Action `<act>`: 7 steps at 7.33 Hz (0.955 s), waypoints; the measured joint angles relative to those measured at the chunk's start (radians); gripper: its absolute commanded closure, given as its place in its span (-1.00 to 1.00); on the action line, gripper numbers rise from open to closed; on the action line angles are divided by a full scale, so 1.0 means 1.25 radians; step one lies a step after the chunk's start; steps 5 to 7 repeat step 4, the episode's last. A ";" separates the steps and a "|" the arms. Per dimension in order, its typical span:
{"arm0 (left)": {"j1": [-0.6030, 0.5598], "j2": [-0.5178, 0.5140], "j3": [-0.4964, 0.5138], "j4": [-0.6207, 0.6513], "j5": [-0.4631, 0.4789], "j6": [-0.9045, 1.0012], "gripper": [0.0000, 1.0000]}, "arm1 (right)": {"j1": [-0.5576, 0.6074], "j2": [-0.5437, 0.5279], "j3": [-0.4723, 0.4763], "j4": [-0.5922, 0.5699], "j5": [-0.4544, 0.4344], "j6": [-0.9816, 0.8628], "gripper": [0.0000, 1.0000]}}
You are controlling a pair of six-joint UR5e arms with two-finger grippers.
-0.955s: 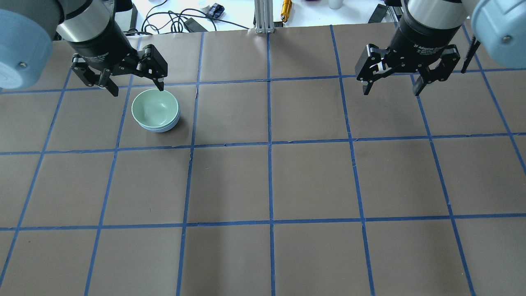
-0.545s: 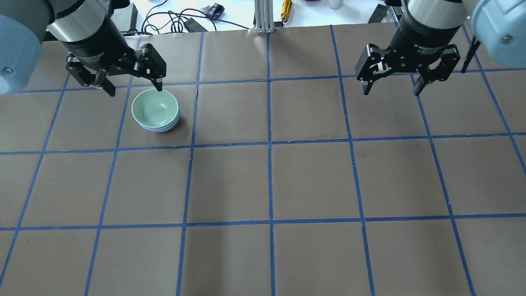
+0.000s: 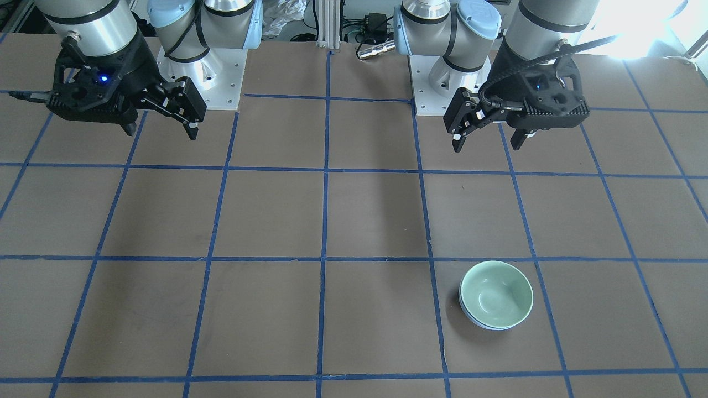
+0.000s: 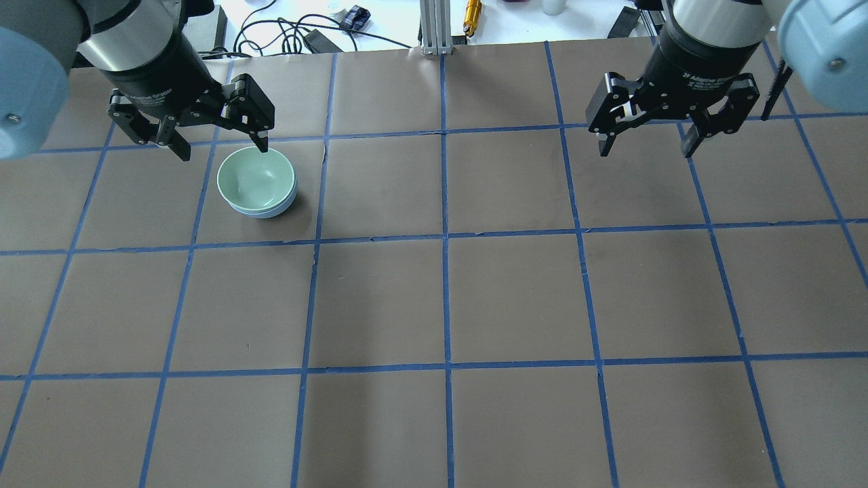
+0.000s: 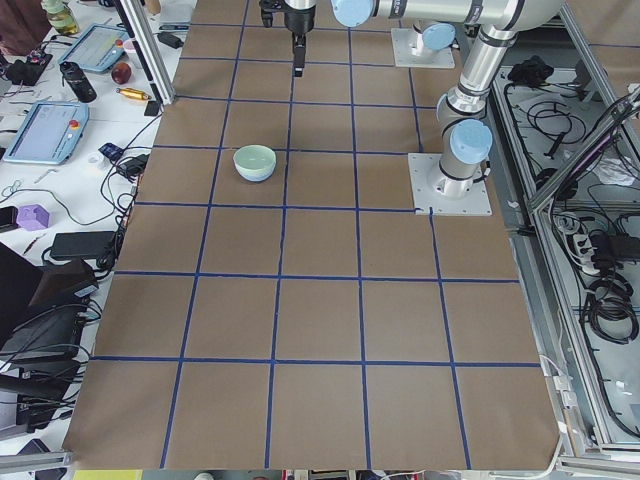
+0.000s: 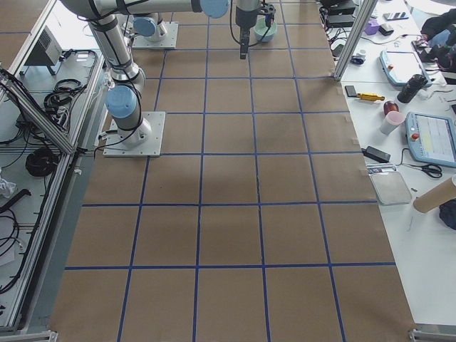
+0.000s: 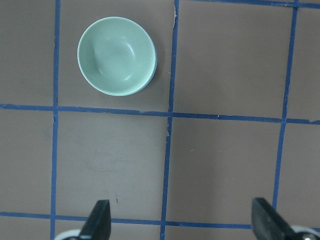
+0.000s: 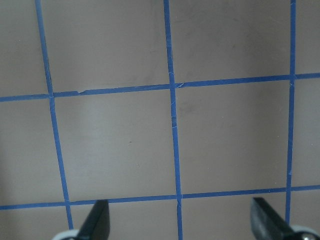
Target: Stack green bowl on blue bowl
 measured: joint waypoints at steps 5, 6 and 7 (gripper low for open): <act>0.001 -0.005 -0.006 0.001 0.001 0.001 -1.00 | 0.000 0.000 0.000 0.000 0.000 0.000 -1.00; 0.001 -0.005 -0.006 0.001 0.001 0.001 -1.00 | 0.000 0.000 0.000 0.000 0.000 0.000 -1.00; 0.001 -0.005 -0.006 0.001 0.001 0.001 -1.00 | 0.000 0.000 0.000 0.000 0.000 0.000 -1.00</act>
